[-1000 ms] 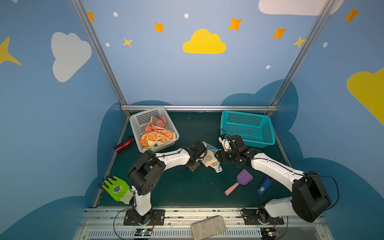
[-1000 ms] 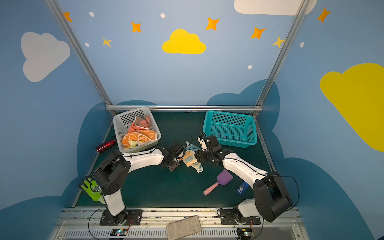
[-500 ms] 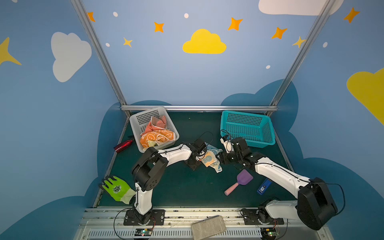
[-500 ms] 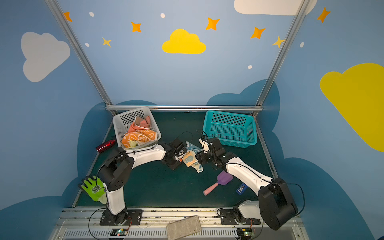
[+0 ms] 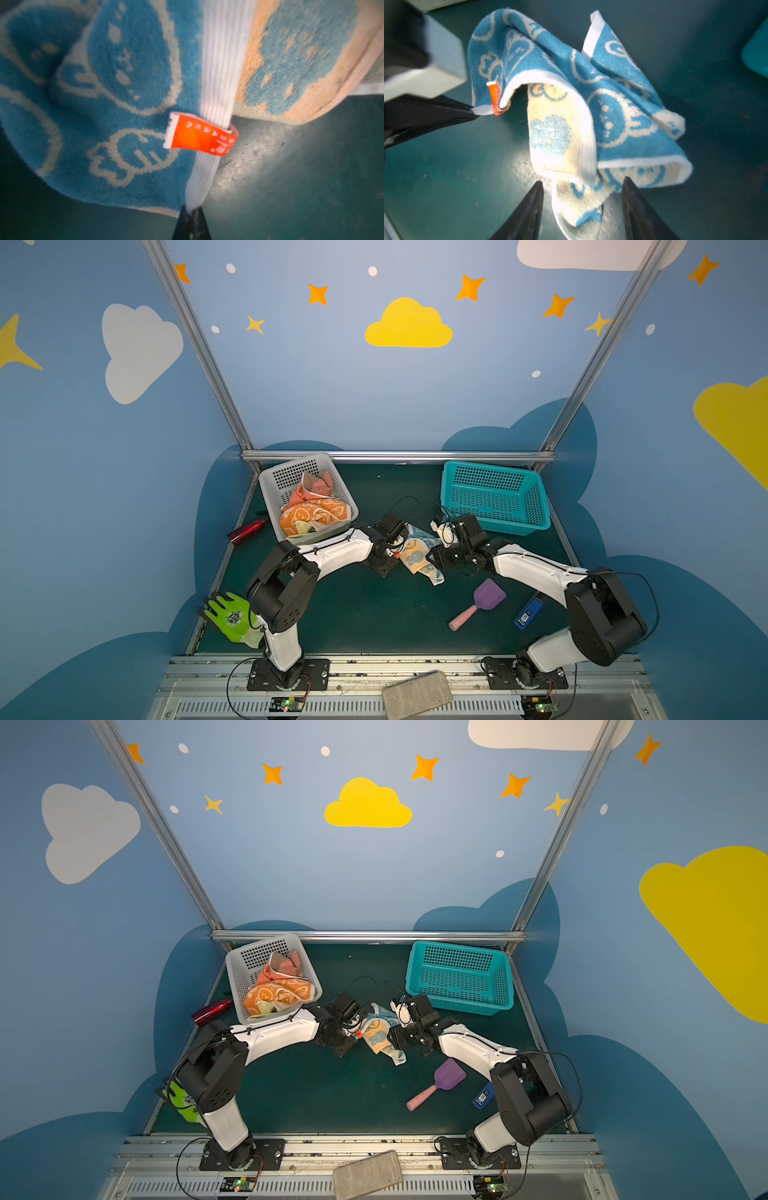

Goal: Fold and stack the towels
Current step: 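Grasp the tagged corner with the left gripper and another corner with the right, then lift the towel with both grippers and spread the corners apart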

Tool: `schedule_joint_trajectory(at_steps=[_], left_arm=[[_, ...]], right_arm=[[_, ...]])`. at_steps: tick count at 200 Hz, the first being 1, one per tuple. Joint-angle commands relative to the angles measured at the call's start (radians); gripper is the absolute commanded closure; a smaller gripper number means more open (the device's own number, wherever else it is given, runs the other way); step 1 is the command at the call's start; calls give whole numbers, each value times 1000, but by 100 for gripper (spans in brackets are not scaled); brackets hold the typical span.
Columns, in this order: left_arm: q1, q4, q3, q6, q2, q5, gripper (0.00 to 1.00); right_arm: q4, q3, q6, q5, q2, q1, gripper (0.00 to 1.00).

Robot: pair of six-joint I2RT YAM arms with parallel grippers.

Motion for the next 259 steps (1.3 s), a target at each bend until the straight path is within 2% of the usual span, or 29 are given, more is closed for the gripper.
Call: schedule_joint_trajectory(at_steps=[1,36,74,94,137,196,203,210,259], left_arm=[[1,-13,11,-21,-10,-3,96],[21,-18,6,-72,-10,-18,96],[53,9,-4,-121,-19,13,96],[57,20,-8,-130,-22,18,96],[73,45,-14,-165,-29,19,96],[79,68,-16,-185,-53,13,96],[81,70,-19,-187,-57,15,96],[79,74,-21,-185,-60,17,96],[82,89,-36,-187,-66,19,96]], right_arm=[[-9,41,24,-31,48,-2,48],[12,59,47,-49,110,-3,55],[15,88,55,-89,165,-2,65],[10,100,66,-102,186,-1,74],[-3,107,81,-127,177,1,100],[-17,123,62,-198,100,9,100],[-17,127,62,-200,105,10,92],[-16,132,61,-201,115,10,88],[35,153,85,-241,223,11,75]])
